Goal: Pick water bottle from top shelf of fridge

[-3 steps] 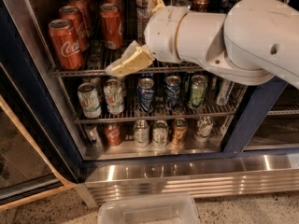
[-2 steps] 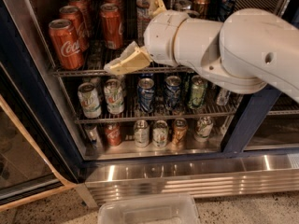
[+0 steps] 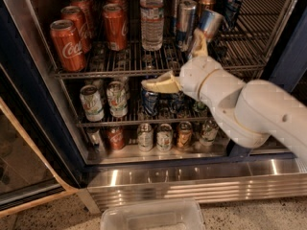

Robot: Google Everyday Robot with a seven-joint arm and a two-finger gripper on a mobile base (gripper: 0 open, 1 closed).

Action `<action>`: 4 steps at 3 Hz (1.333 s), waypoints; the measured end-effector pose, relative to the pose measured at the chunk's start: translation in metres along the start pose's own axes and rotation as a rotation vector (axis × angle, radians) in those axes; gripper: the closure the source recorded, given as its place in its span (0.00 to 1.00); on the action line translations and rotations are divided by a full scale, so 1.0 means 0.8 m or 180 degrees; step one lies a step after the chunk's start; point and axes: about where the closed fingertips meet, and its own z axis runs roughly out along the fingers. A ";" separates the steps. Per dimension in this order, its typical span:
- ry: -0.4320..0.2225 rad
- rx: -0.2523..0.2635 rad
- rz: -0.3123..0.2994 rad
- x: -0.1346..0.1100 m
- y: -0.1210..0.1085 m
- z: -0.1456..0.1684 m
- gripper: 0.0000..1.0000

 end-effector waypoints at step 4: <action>-0.0301 0.0414 0.0388 0.010 0.001 0.041 0.00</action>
Offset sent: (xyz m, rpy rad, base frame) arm 0.0105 0.0022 -0.0148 0.0573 -0.0188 -0.0476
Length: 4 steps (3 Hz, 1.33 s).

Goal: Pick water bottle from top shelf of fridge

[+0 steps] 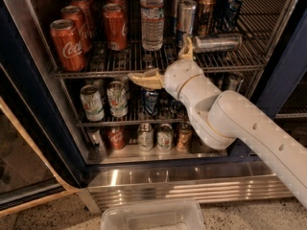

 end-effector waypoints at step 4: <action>-0.0289 0.0063 -0.0043 -0.056 0.009 0.062 0.00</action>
Offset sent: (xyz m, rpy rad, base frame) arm 0.0393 0.0369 0.0325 0.0340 -0.1339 0.0527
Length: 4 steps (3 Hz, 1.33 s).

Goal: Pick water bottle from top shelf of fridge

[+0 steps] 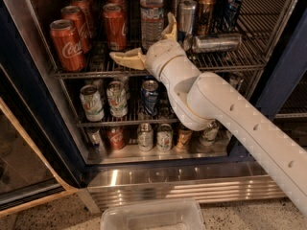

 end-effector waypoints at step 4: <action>-0.0235 0.0579 0.0049 0.021 -0.023 0.008 0.23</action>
Offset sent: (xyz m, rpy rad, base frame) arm 0.0257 -0.0100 -0.0133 0.1372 -0.0689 -0.1096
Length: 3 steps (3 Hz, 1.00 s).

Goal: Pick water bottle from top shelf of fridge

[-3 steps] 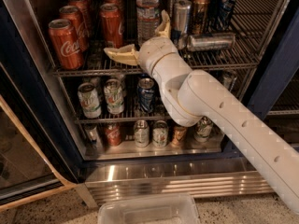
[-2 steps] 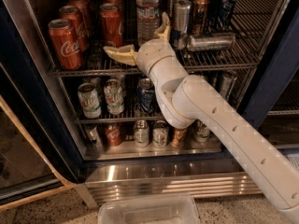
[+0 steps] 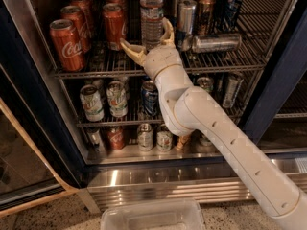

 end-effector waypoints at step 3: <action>0.0107 0.0002 0.0052 -0.005 -0.003 -0.009 0.00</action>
Offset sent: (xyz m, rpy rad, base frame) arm 0.0000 -0.0002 0.0000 0.0002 -0.0004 -0.0009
